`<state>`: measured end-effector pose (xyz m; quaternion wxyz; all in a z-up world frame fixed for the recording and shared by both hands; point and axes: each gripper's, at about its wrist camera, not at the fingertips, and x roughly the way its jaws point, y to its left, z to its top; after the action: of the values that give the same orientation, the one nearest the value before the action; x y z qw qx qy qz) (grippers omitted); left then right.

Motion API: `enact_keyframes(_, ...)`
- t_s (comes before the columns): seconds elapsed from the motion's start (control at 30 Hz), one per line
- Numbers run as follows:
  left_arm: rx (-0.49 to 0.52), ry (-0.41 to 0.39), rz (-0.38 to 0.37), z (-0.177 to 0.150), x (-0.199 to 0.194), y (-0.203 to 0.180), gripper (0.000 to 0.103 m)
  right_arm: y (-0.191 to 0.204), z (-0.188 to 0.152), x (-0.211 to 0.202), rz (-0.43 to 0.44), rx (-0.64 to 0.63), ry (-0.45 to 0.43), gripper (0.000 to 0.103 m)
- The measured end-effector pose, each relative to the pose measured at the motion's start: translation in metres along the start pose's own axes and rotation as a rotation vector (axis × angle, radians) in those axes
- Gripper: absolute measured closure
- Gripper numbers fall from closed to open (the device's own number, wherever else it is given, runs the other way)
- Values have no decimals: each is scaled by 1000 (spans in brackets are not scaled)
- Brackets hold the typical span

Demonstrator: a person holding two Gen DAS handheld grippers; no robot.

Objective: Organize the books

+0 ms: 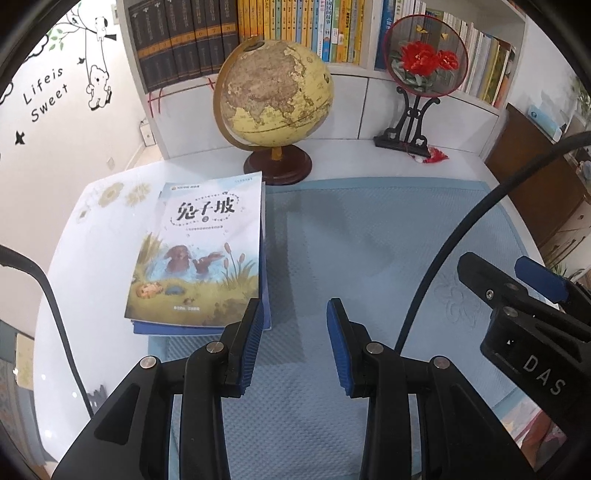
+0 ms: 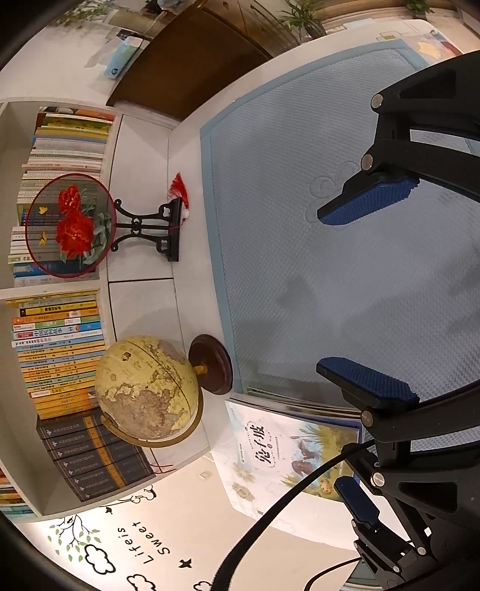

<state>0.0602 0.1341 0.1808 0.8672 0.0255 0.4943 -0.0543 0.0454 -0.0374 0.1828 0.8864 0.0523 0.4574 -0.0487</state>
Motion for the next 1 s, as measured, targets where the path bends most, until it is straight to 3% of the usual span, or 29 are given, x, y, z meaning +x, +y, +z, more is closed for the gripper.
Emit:
enact_keyframes(0.3, 15, -9, 25, -1, -2, -3, 70, -1, -1, 2, 0, 5, 7, 31)
enact_keyframes(1.0, 47, 5, 7, -8, -4, -7, 70, -7, -13, -9, -41, 18, 7, 31)
